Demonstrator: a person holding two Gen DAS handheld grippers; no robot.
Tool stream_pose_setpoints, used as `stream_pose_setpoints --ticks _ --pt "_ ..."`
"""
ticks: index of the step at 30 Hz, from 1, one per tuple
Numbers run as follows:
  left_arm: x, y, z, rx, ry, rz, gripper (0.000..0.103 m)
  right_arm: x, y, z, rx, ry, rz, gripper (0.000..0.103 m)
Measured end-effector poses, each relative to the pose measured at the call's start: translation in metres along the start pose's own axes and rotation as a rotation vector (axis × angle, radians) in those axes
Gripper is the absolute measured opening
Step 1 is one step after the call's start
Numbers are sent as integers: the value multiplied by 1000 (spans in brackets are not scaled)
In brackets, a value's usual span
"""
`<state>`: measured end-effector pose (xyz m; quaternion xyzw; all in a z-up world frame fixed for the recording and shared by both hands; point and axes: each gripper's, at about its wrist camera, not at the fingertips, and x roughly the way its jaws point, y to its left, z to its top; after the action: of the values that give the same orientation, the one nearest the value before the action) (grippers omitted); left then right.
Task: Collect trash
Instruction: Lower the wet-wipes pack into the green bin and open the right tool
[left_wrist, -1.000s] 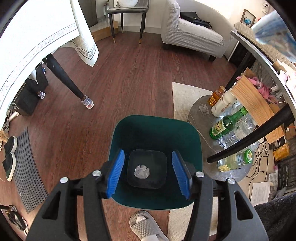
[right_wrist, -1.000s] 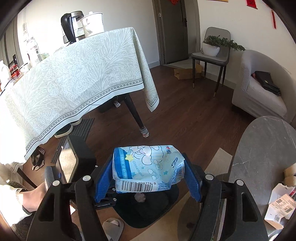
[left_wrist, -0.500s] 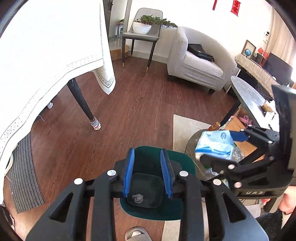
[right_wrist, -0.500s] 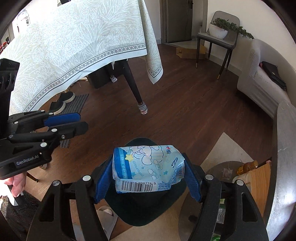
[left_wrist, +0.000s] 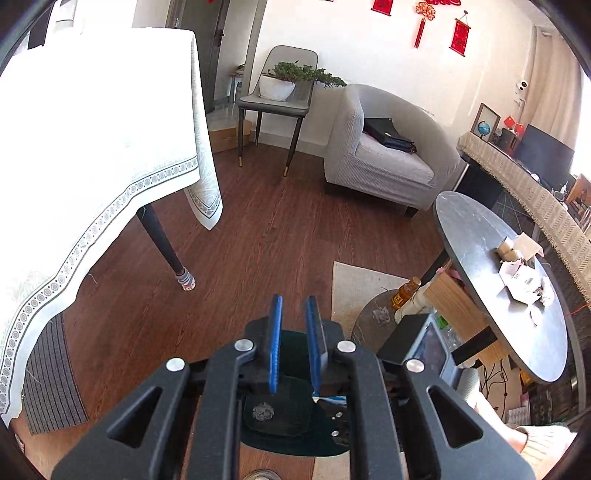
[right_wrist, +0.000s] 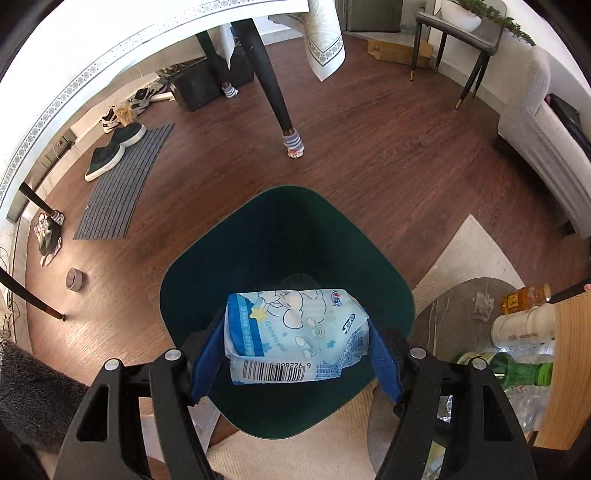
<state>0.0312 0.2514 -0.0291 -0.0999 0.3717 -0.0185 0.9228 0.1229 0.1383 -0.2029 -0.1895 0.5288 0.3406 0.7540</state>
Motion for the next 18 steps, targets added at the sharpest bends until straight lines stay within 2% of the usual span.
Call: stream_pose_setpoints --ticks 5,10,15,18 --pt "-11 -12 14 -2 -34 -16 14 21 5 -10 -23 48 -9 71" --pt "-19 -22 24 -5 -66 -28 14 31 5 -18 -39 76 -29 80" --pt "-25 -31 34 16 -97 -15 15 15 0 -18 -35 37 -17 80" --pt "-28 -35 37 15 -108 -20 20 -2 -1 -15 -33 -1 -4 80"
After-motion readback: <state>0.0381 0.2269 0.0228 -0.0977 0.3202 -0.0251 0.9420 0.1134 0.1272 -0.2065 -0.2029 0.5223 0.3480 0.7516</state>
